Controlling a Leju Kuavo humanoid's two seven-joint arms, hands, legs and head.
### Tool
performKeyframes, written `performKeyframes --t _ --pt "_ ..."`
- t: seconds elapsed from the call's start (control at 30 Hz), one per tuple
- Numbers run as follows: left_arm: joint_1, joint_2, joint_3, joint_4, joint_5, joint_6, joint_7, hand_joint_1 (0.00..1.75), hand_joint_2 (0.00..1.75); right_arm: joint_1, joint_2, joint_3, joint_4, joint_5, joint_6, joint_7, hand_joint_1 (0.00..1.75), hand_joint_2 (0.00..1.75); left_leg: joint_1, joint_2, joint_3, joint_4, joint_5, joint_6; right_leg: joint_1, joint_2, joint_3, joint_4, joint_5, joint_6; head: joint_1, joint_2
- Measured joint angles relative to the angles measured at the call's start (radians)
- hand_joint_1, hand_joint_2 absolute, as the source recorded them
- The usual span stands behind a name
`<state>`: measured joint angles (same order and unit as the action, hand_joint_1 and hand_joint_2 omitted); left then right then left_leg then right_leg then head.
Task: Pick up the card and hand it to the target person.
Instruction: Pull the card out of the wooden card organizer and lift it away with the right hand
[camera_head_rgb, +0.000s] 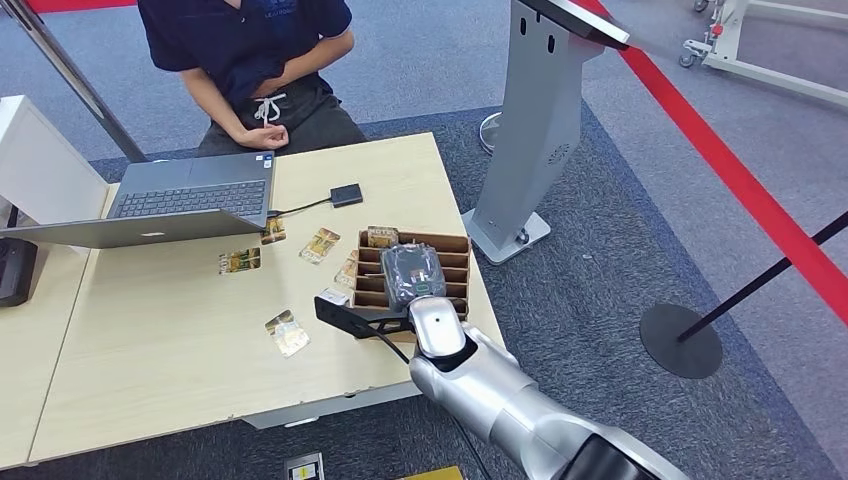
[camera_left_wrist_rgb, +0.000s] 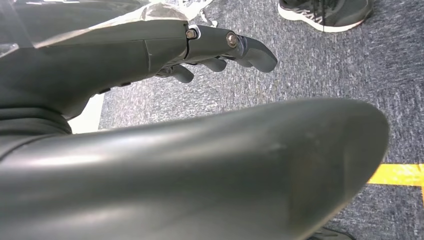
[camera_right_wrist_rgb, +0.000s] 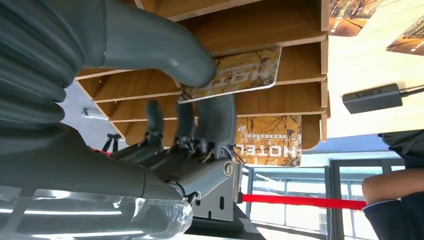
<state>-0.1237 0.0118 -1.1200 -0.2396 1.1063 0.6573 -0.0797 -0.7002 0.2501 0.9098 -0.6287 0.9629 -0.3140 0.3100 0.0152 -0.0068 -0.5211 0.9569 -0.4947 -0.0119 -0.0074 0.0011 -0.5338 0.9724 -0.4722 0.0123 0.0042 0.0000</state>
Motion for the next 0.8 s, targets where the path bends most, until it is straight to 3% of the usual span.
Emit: performKeyframes --t 0.5,0.8 --pt "0.000 0.000 0.000 0.000 -0.002 -0.002 -0.001 0.00 0.00 0.000 0.000 0.002 -0.002 -0.014 -0.009 -0.006 1.43 1.75 0.000 0.000 0.000 0.000 0.000 0.000 0.000 0.000 0.000 0.000 0.000 0.000 0.000 0.000" --pt "0.001 0.000 0.000 0.000 0.000 -0.002 0.004 0.00 0.00 0.010 -0.020 -0.007 -0.108 -0.117 0.008 -0.012 1.43 1.75 0.000 0.000 0.000 0.000 0.000 0.000 0.000 0.000 0.000 0.000 0.000 0.000 0.000 0.000"
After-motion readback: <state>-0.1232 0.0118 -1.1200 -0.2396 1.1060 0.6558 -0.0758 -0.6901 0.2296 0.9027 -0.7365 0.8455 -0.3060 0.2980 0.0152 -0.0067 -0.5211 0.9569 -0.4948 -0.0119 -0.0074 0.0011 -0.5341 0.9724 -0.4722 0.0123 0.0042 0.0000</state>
